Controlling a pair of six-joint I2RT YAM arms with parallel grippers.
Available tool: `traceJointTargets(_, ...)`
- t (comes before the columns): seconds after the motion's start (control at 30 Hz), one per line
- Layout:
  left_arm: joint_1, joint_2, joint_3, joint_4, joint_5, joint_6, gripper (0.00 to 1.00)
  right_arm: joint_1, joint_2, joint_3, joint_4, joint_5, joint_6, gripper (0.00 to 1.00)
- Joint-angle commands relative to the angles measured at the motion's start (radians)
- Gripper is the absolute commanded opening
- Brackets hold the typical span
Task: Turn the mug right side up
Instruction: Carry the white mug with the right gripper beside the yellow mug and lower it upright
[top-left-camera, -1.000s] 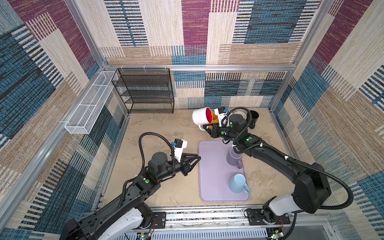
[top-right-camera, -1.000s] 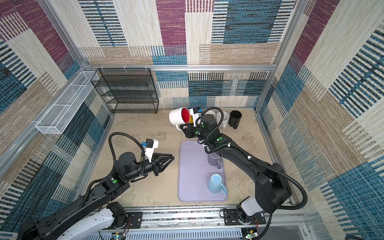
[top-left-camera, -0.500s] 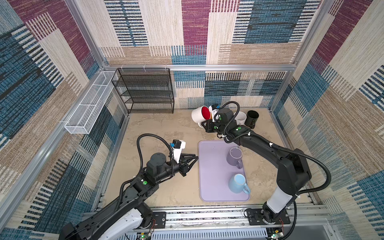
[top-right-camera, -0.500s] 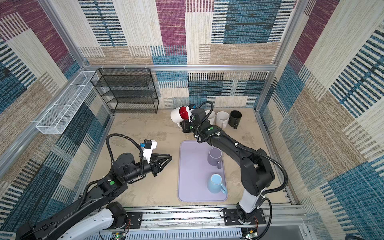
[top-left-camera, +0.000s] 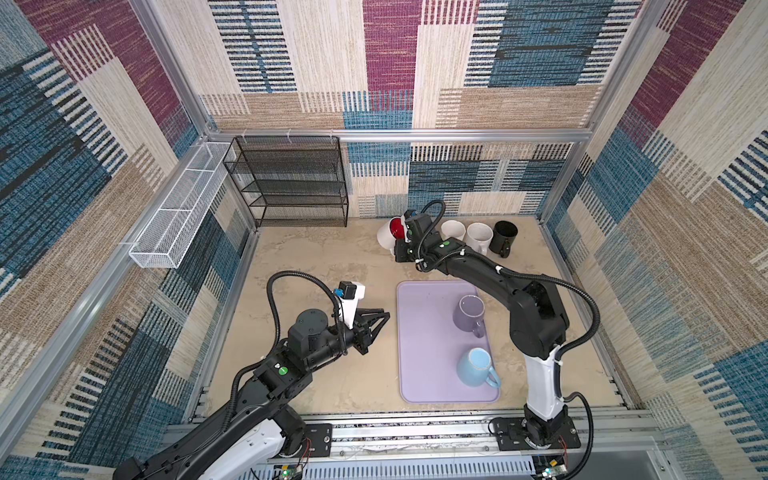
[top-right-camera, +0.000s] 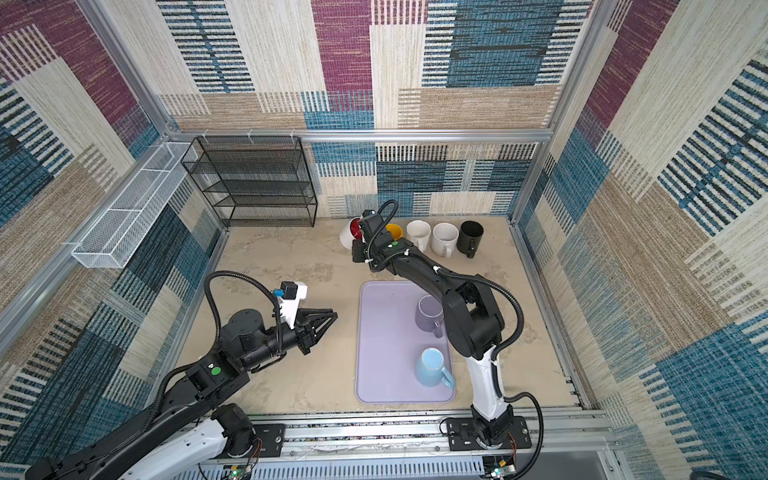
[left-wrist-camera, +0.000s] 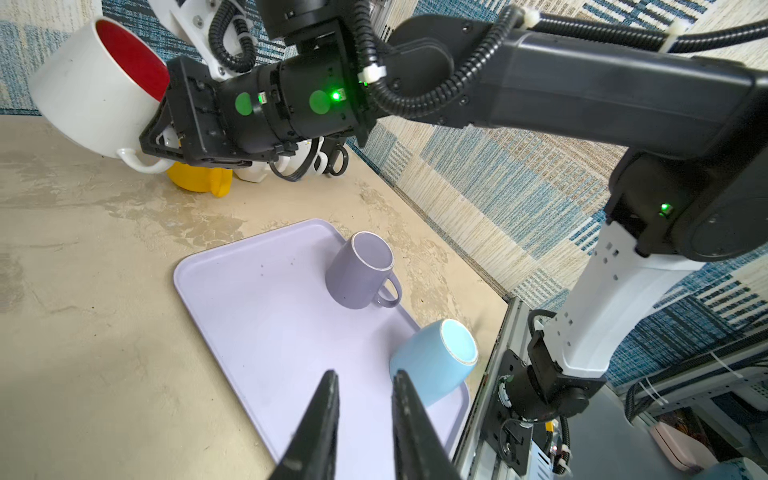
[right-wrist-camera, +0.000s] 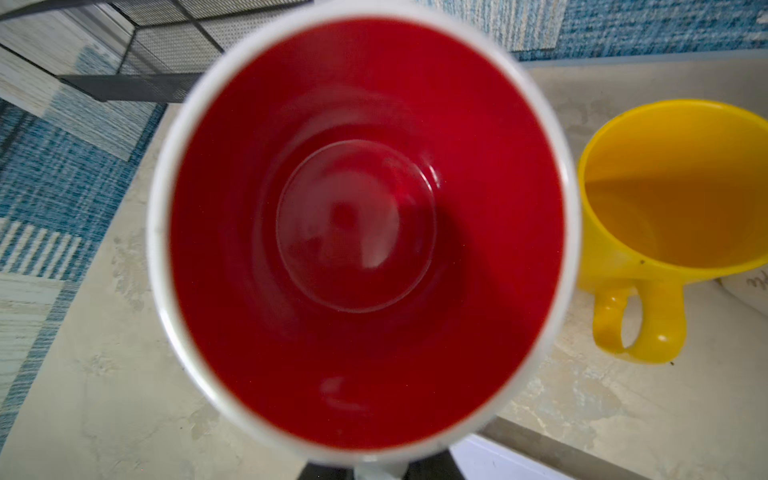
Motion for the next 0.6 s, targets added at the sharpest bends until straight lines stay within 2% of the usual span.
traceJointTargets(0.0,0.001,-0.016,0.011,-0.041,-0.029,0.045,0.24,0.002,0.041,0.054,-0.022,0.064,-0.003,0.0)
traceJointTargets(0.57,0.002,-0.071,0.001,-0.083,-0.064,0.059,0.23,0.008,0.321,0.413,-0.222,0.194,0.012,0.0)
